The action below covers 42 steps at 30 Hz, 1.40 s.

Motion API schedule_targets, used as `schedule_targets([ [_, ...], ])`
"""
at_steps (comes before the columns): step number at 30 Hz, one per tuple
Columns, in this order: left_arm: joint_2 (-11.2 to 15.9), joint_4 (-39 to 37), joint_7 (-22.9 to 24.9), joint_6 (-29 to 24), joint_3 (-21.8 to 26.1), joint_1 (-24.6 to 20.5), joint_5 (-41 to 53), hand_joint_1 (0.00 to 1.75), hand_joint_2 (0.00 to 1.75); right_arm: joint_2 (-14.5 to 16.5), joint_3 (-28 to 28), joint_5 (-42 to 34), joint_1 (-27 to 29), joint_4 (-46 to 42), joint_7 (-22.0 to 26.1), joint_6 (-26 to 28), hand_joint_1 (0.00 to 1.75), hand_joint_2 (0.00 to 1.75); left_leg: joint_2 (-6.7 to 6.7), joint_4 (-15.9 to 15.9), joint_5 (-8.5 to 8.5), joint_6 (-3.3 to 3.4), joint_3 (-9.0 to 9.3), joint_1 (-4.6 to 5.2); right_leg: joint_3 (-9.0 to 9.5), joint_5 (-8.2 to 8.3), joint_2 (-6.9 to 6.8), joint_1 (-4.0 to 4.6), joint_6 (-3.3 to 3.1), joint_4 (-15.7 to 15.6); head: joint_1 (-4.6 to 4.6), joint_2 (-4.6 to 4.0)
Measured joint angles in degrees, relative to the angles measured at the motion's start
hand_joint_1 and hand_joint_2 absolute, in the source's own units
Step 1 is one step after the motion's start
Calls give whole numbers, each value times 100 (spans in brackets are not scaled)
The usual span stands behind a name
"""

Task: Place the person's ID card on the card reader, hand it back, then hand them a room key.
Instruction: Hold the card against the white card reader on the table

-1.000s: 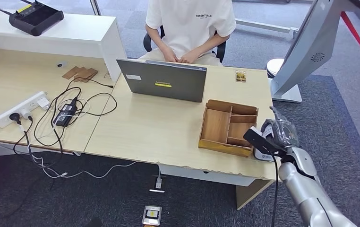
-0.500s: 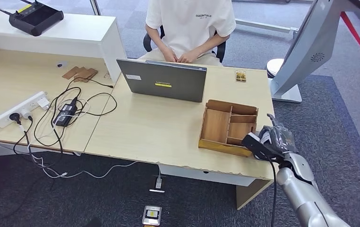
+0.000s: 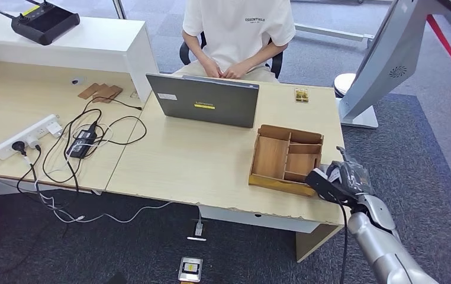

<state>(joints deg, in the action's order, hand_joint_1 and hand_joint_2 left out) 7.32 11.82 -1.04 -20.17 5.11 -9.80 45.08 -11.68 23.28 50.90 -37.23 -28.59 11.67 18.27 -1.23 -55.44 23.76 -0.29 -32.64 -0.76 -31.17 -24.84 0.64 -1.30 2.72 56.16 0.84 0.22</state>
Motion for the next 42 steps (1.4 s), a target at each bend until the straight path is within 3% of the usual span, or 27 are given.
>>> schedule_targets([
  [24,-2,0,-54,0,2,69,-21,0,0,-32,-32,-98,94,313,2,-52,175,175,10,0,0,0,25,0,18,0,1,0,-1,-3,-1,0],
  [42,-4,0,-36,1,2,50,38,0,0,13,-110,-431,67,357,285,151,175,175,8,0,-1,0,26,0,27,1,1,0,-1,-2,-1,0],
])
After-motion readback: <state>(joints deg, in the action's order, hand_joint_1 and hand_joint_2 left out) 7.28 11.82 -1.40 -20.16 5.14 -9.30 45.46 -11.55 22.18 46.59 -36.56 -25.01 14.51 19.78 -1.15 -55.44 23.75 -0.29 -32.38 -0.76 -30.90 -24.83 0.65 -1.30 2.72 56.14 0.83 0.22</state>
